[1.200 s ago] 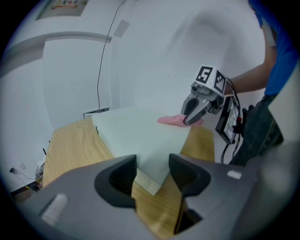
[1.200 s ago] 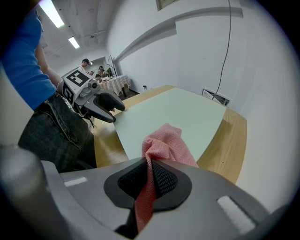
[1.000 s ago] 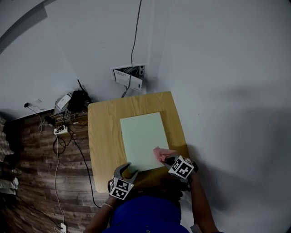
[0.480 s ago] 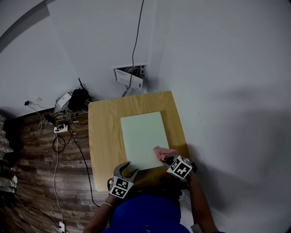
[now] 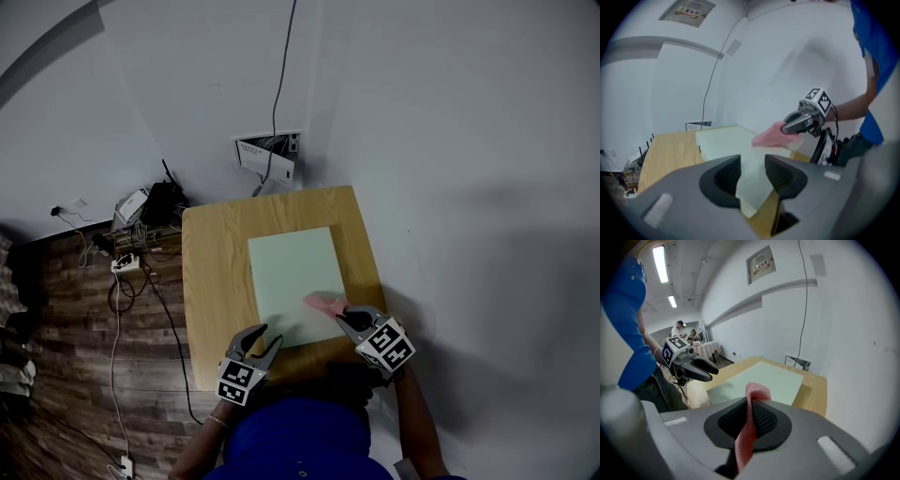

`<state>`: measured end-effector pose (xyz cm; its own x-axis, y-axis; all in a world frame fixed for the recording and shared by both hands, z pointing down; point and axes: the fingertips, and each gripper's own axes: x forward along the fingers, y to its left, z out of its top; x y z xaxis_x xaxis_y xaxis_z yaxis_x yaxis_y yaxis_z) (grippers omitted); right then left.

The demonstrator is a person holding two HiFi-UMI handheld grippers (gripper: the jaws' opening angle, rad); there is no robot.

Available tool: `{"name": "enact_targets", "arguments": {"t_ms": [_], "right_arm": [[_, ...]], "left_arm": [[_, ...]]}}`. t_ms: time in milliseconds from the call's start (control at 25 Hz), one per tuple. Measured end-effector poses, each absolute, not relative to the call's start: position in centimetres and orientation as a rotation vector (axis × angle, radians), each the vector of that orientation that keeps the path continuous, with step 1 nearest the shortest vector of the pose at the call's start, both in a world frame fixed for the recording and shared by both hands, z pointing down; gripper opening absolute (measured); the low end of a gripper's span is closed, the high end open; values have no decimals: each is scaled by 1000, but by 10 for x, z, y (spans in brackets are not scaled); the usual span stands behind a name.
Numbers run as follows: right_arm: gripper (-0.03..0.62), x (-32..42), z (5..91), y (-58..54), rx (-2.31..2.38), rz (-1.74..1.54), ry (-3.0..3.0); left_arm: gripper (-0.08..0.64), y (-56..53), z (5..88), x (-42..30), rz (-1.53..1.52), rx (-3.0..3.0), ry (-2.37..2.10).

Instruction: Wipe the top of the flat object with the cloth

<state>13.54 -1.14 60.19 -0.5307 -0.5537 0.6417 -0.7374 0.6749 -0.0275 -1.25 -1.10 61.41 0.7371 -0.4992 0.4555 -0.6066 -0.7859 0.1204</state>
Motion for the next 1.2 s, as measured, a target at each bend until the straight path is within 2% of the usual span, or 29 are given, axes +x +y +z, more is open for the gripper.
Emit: {"name": "enact_targets", "arguments": {"t_ms": [360, 880, 1200], "right_arm": [[15, 129, 500, -17, 1302, 248, -2497], [14, 107, 387, -34, 1513, 23, -2653], [14, 93, 355, -44, 1594, -125, -2680]], "left_arm": [[4, -25, 507, 0, 245, 2832, -949], [3, -39, 382, 7, -59, 2859, -1035], [3, -43, 346, 15, -139, 2889, -1080]]}}
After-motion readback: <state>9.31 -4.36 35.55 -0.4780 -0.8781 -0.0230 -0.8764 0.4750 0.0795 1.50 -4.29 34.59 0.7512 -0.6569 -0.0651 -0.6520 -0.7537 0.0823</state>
